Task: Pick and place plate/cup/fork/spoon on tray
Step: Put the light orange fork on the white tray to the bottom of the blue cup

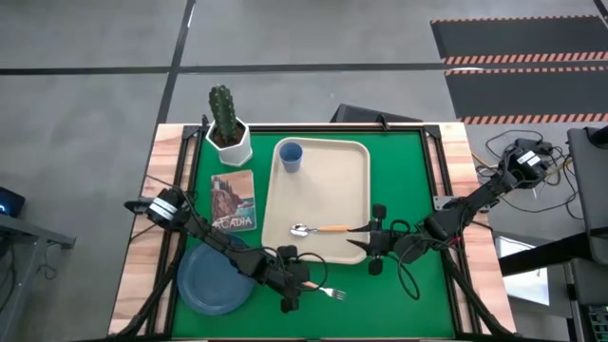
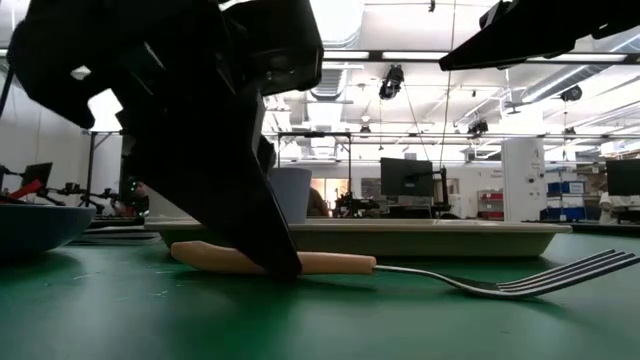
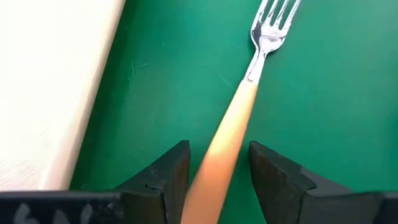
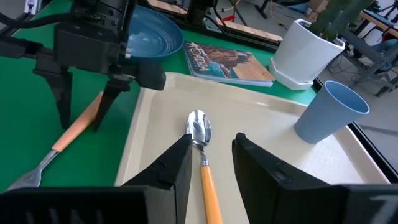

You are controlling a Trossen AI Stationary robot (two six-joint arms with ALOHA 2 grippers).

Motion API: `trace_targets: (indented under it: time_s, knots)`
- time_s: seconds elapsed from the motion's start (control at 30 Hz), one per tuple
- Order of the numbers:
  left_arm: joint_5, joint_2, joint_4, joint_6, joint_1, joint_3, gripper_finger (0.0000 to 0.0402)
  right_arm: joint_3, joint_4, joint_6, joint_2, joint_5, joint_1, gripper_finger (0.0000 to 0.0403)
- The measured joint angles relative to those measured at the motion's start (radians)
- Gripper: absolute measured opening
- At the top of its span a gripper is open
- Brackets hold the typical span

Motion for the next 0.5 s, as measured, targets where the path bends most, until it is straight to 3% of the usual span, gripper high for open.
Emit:
trace_targets:
  time_s: [0.33,0.5]
  knots:
    - [0.025,-0.001,-0.004,-0.002,0.0,-0.007,0.0042,0.0,0.0,-0.018,0.0,0.001,-0.001,0.0103]
    - [0.062,-0.012,-0.011,-0.001,-0.007,-0.006,0.004,0.0,-0.001,-0.034,0.0,0.004,-0.003,0.0103]
